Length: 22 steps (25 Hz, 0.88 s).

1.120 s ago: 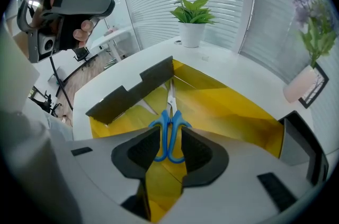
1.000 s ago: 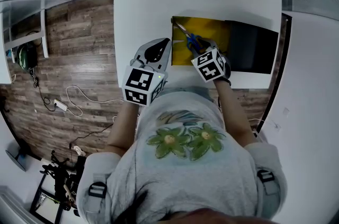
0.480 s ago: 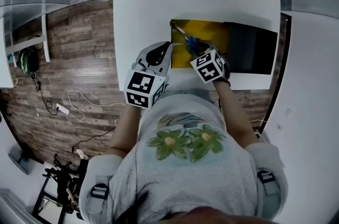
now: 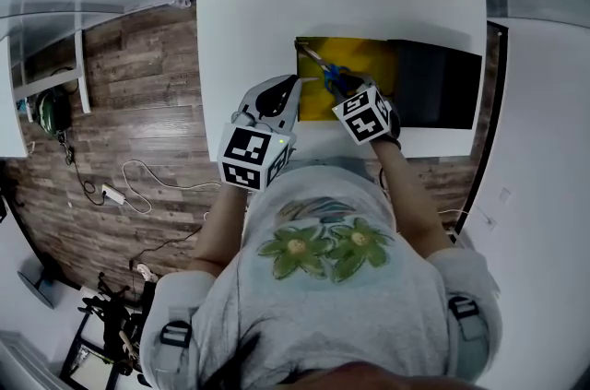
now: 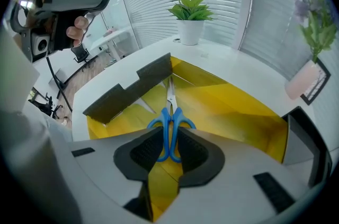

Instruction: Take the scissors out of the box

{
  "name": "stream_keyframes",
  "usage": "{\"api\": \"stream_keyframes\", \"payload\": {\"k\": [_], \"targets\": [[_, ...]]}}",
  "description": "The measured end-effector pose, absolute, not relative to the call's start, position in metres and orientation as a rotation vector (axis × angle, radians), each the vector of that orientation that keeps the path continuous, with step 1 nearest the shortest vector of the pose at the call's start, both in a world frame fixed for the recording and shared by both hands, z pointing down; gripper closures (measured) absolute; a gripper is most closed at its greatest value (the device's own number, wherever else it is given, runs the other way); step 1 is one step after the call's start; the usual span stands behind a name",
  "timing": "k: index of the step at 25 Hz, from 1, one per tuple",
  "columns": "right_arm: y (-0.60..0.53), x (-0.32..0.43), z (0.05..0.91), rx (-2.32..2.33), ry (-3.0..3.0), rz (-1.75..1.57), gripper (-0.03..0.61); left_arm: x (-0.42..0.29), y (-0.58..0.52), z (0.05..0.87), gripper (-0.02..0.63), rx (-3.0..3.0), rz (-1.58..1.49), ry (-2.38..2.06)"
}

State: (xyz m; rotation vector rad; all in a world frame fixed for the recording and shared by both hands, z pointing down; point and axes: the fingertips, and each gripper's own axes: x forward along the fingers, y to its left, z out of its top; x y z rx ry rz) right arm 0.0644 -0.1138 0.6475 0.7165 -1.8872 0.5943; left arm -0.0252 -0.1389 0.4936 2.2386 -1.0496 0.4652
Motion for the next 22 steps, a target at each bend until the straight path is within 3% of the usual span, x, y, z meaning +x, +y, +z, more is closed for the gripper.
{"api": "stream_keyframes", "payload": {"k": [22], "targets": [[-0.112,0.068,0.628,0.740,-1.941,0.589,0.499,-0.028,-0.135,0.480,0.617,2.266,0.450,-1.080]]}}
